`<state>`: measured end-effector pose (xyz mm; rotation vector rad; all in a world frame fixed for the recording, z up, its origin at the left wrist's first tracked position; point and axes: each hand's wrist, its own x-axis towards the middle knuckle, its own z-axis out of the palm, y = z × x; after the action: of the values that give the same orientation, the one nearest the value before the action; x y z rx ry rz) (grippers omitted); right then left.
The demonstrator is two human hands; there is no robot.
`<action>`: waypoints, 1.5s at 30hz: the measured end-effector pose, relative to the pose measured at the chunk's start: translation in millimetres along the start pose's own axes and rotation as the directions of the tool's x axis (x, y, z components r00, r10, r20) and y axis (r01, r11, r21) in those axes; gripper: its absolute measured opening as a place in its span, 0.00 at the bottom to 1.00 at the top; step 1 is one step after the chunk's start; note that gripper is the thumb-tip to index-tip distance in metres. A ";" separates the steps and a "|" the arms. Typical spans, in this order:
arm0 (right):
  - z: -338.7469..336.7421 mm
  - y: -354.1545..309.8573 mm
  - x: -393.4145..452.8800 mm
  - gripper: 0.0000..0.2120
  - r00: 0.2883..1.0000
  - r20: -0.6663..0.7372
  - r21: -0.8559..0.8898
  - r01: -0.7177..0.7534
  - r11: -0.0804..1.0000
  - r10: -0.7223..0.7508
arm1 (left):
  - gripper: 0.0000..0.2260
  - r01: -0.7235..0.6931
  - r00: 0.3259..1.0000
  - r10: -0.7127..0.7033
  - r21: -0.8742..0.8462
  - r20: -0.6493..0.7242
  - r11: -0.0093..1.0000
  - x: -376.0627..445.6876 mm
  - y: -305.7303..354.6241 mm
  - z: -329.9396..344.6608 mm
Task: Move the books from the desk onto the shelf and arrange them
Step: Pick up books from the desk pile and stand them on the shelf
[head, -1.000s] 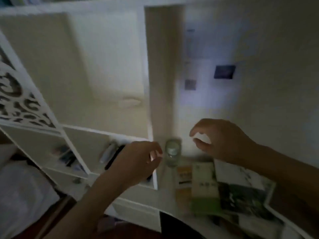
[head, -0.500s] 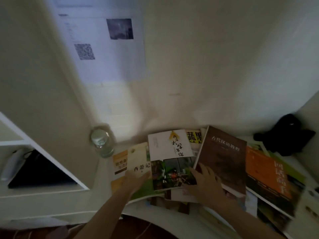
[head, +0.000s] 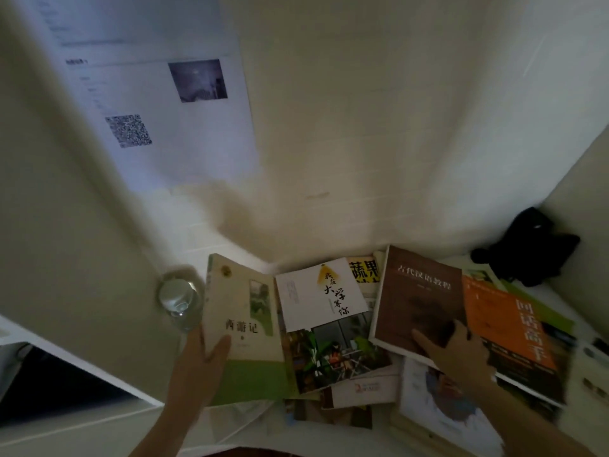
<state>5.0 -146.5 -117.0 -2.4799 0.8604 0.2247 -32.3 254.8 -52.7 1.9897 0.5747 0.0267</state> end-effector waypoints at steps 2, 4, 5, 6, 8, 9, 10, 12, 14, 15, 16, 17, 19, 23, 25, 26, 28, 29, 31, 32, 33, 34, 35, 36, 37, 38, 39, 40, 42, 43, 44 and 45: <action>-4.3 4.3 8.1 0.54 0.999 0.025 -0.012 -0.022 1.000 0.022 | 0.13 -0.040 0.997 0.035 -0.084 -0.062 0.996 -5.7 19.8 -9.6; -7.0 2.9 11.6 0.54 0.999 0.034 -0.050 -0.004 0.999 0.006 | 0.12 -0.023 0.999 0.016 -0.238 -0.029 0.971 -7.0 35.5 -10.1; -6.0 3.6 14.8 0.54 0.999 0.038 -0.053 0.001 0.999 0.001 | 0.12 0.021 0.999 -0.011 -0.329 0.033 0.944 -7.9 41.3 -4.0; -7.0 3.8 16.9 0.54 0.999 0.039 -0.039 0.004 0.999 -0.002 | 0.12 0.096 0.992 -0.053 -0.421 0.113 0.902 -10.0 47.4 6.3; -12.5 5.3 21.5 0.57 0.999 0.037 0.006 0.005 1.000 -0.005 | 0.13 0.277 0.949 -0.152 -0.497 0.276 0.822 -11.8 50.3 38.8; -16.2 7.1 23.6 0.57 0.999 0.036 0.038 0.009 0.999 -0.010 | 0.12 0.355 0.921 -0.207 -0.491 0.330 0.795 -11.8 47.0 58.9; -20.9 7.4 23.2 0.58 0.999 0.041 0.064 0.013 0.998 -0.015 | 0.11 0.413 0.898 -0.263 -0.471 0.352 0.780 -13.3 44.1 78.3; -28.1 10.0 23.4 0.56 0.998 0.057 0.101 -0.003 0.995 -0.003 | 0.12 0.398 0.907 -0.309 -0.348 0.286 0.849 -12.1 30.5 111.8; -31.2 14.2 27.9 0.52 0.997 0.076 0.102 -0.037 0.994 0.030 | 0.13 0.337 0.937 -0.307 -0.189 0.168 0.922 -14.5 20.2 128.3; -31.6 16.5 30.1 0.50 0.995 0.089 0.097 -0.044 0.994 0.035 | 0.15 0.321 0.943 -0.304 -0.137 0.133 0.937 -14.1 15.6 131.9; -31.6 18.6 31.2 0.48 0.993 0.116 0.096 -0.049 0.994 0.038 | 0.16 0.310 0.947 -0.298 -0.087 0.121 0.947 -14.0 12.9 134.2; -30.8 20.9 32.1 0.47 0.988 0.151 0.101 -0.057 0.993 0.041 | 0.17 0.307 0.946 -0.301 -0.037 0.122 0.951 -12.7 12.3 136.3; -25.4 28.3 34.0 0.48 0.980 0.198 0.126 -0.064 0.990 0.038 | 0.20 0.340 0.929 -0.342 0.036 0.142 0.940 -8.2 17.8 139.2; -31.4 35.4 33.8 0.50 0.976 0.215 0.262 -0.085 0.961 0.027 | 0.24 0.407 0.897 -0.400 0.002 0.189 0.913 -0.8 24.1 140.2; -36.0 37.4 36.4 0.40 0.965 0.260 0.286 -0.112 0.952 0.035 | 0.25 0.405 0.896 -0.406 0.042 0.180 0.913 -1.3 25.2 138.0; -37.5 37.0 37.7 0.34 0.960 0.278 0.270 -0.111 0.956 0.033 | 0.25 0.396 0.900 -0.402 0.066 0.170 0.916 -1.5 25.9 137.6; -36.1 34.4 36.5 0.34 0.962 0.274 0.245 -0.090 0.965 0.020 | 0.25 0.354 0.920 -0.367 0.109 0.141 0.929 -3.9 30.0 138.8; -34.2 33.0 35.1 0.38 0.963 0.270 0.230 -0.072 0.971 0.007 | 0.25 0.335 0.928 -0.351 0.127 0.128 0.934 -4.7 31.2 140.4; -23.1 37.9 39.0 0.47 0.964 0.266 0.211 -0.050 0.976 -0.008 | 0.26 0.326 0.934 -0.342 0.146 0.105 0.934 -9.7 36.7 141.9; -17.7 42.1 42.2 0.51 0.964 0.266 0.224 -0.054 0.973 -0.008 | 0.25 0.330 0.935 -0.344 0.141 0.091 0.933 -11.8 38.1 142.9; -17.7 44.6 42.8 0.54 0.960 0.281 0.263 -0.073 0.962 -0.004 | 0.25 0.334 0.936 -0.345 0.128 0.075 0.934 -13.6 39.9 143.5; -25.7 42.8 38.1 0.52 0.958 0.288 0.340 -0.096 0.935 -0.006 | 0.25 0.349 0.932 -0.356 0.101 0.071 0.932 -13.5 40.9 142.8; -31.5 43.2 36.4 0.46 0.957 0.289 0.394 -0.113 0.912 -0.006 | 0.26 0.378 0.922 -0.379 0.038 0.075 0.925 -12.5 41.7 140.8; -37.6 42.2 35.3 0.38 0.954 0.300 0.421 -0.127 0.898 -0.005 | 0.27 0.435 0.899 -0.429 -0.067 0.090 0.898 -9.4 42.7 137.3; -41.8 42.6 36.1 0.33 0.949 0.314 0.418 -0.128 0.899 -0.011 | 0.28 0.510 0.860 -0.492 -0.191 0.135 0.839 -4.8 42.4 134.4; -44.2 44.3 38.5 0.30 0.945 0.326 0.404 -0.122 0.907 -0.019 | 0.26 0.590 0.807 -0.546 -0.279 0.226 0.757 -2.8 43.9 131.4; -44.7 45.5 41.4 0.31 0.944 0.328 0.395 -0.107 0.912 -0.031 | 0.22 0.656 0.753 -0.562 -0.318 0.343 0.685 -3.7 45.6 129.2; -46.8 44.5 42.7 0.31 0.946 0.322 0.384 -0.089 0.919 -0.043 | 0.18 0.687 0.720 -0.555 -0.313 0.417 0.656 -6.6 48.2 128.9; -49.5 41.9 43.1 0.30 0.945 0.318 0.354 -0.047 0.934 -0.073 | 0.17 0.683 0.715 -0.542 -0.278 0.441 0.675 -10.2 47.1 134.4; -49.3 41.8 43.7 0.29 0.943 0.324 0.345 -0.038 0.938 -0.081 | 0.19 0.660 0.736 -0.526 -0.274 0.427 0.700 -14.3 49.5 136.0; -52.3 41.1 41.9 0.28 0.939 0.332 0.334 -0.034 0.942 -0.084 | 0.20 0.624 0.768 -0.501 -0.289 0.400 0.726 -18.8 52.2 135.7; -54.0 41.7 42.1 0.27 0.937 0.337 0.323 -0.025 0.946 -0.090 | 0.21 0.582 0.799 -0.461 -0.305 0.386 0.754 -24.0 55.9 134.6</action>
<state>11.9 -224.7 -100.4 -2.0634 0.6449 0.4579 3.1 111.9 -64.4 1.3287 0.8470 -0.4563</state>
